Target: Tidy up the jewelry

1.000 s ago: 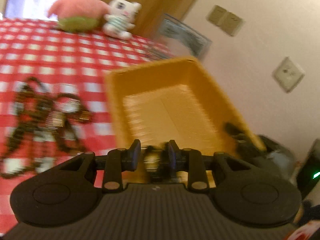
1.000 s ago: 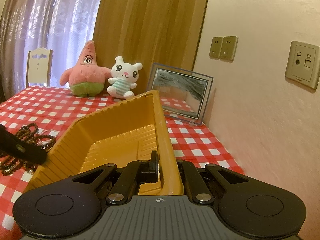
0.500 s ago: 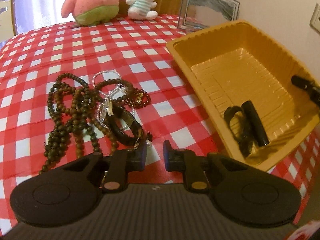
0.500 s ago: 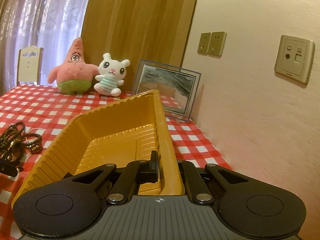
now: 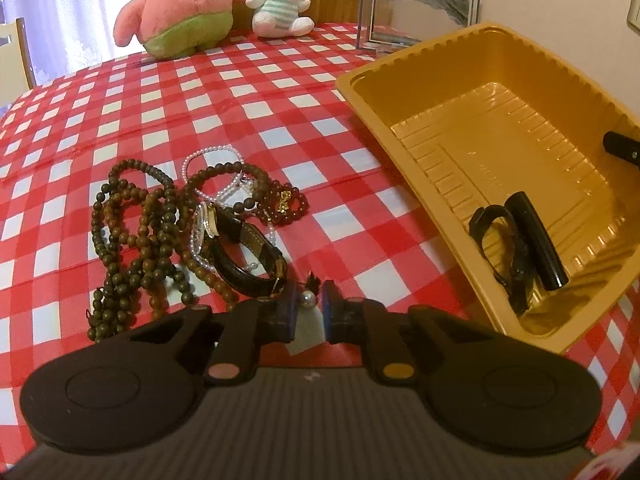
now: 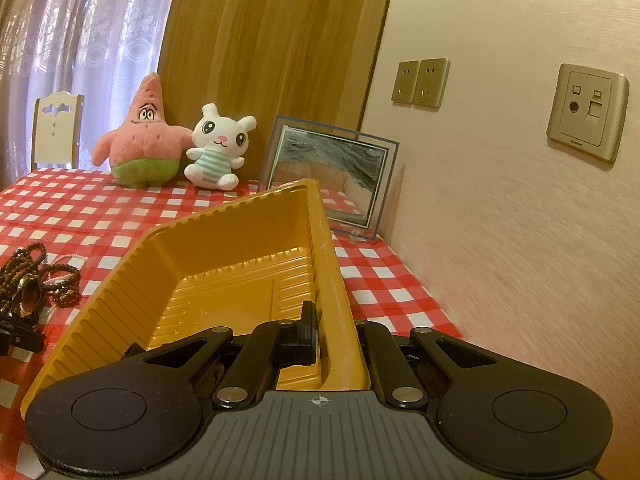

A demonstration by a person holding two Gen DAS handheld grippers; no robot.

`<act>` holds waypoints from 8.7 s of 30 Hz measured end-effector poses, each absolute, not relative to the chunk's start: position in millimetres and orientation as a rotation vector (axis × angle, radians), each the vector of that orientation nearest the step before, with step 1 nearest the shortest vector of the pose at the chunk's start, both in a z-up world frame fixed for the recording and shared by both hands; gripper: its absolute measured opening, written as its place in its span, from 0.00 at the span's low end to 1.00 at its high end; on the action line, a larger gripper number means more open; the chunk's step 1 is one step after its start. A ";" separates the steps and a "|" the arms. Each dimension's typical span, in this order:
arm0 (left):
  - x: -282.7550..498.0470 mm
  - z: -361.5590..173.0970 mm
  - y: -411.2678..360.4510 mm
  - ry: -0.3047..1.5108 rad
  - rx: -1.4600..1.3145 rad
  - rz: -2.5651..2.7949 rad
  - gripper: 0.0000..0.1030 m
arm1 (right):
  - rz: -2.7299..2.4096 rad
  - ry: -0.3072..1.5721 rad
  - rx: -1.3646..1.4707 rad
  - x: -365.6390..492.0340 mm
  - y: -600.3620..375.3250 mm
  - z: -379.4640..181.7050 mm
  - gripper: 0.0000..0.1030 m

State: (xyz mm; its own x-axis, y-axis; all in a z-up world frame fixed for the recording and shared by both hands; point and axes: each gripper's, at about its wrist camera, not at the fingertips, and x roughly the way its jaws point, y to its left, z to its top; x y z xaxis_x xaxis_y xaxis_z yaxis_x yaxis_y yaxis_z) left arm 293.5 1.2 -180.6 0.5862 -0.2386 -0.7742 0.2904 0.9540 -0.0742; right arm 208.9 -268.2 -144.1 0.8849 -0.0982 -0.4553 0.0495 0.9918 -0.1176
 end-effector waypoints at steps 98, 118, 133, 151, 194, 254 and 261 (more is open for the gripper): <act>341.8 -177.3 21.4 0.892 -0.036 -0.002 0.17 | -0.060 0.483 -0.108 210.0 -263.9 -144.2 0.04; 332.6 -165.0 28.9 0.892 -0.058 -0.033 0.08 | -0.060 0.484 -0.107 209.8 -264.6 -145.6 0.04; 320.7 -110.1 -13.3 0.820 -0.122 -0.210 0.08 | -0.048 0.476 -0.106 211.7 -262.7 -144.7 0.04; 349.6 -151.8 -101.1 0.897 -0.044 -0.345 0.08 | -0.033 0.474 -0.105 215.5 -261.1 -144.0 0.04; 281.7 -149.4 34.6 0.875 -0.125 -0.111 0.15 | -0.043 0.484 -0.116 215.5 -260.1 -148.9 0.04; 324.8 -116.8 26.0 0.785 -0.149 -0.286 0.04 | -0.118 0.505 -0.100 223.1 -282.4 -150.9 0.05; 315.3 -82.4 21.2 0.733 -0.137 -0.329 0.04 | -0.113 0.503 -0.097 223.7 -280.5 -151.5 0.05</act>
